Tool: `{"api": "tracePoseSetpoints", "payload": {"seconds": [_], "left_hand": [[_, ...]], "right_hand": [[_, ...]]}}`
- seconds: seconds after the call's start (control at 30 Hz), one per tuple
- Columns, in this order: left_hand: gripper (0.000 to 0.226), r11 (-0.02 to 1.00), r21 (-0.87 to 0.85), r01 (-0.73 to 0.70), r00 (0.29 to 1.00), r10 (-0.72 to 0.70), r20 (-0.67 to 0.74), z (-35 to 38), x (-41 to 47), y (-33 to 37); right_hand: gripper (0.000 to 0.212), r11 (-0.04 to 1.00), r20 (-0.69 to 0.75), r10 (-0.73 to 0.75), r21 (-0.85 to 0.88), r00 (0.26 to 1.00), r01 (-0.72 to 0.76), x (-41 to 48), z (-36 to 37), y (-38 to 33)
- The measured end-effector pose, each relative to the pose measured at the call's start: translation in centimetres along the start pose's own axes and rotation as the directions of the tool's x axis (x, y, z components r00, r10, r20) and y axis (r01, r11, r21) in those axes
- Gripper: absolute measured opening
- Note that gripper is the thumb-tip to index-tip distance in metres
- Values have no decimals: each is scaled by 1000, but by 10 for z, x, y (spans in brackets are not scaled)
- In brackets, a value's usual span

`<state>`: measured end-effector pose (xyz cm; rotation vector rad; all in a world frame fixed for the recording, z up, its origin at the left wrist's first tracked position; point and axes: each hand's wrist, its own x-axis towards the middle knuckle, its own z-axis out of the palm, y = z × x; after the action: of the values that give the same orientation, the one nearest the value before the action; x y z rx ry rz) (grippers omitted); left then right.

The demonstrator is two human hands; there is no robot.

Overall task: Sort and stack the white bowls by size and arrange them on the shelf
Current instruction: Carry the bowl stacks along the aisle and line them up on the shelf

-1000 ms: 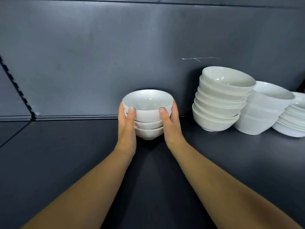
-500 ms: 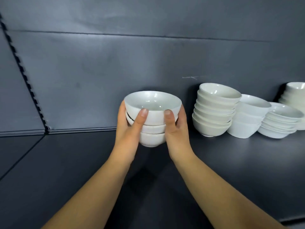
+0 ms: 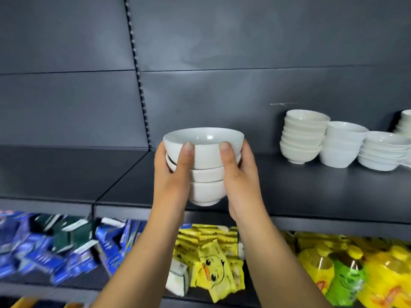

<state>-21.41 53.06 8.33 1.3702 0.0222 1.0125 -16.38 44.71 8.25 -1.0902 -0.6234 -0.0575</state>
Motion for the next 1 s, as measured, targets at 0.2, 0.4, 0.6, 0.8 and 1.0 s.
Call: {"api": "tracePoseSetpoints", "payload": {"seconds": [0.2,0.4,0.6,0.8,1.0], "left_hand": [[32,991,133,19,988,2,-157,-62,-38,38],[53,973,230,2,942,74,-326,-161,-44,77],[55,943,333,10,879,150,-452,-293,-39,117],[68,902,431,16,814,239,-530,-439,-34,161],[67,884,468,-8,782,297,-549,-537,-23,187]], "right_hand": [[63,998,54,58,18,997,-59,-53,57,-1],[72,998,187,44,37,981,-51,-90,157,10],[78,992,352,88,56,932,-115,-133,287,40],[73,968,477,117,141,871,-207,-181,437,66],[58,952,544,117,175,831,-249,-207,537,87]]}}
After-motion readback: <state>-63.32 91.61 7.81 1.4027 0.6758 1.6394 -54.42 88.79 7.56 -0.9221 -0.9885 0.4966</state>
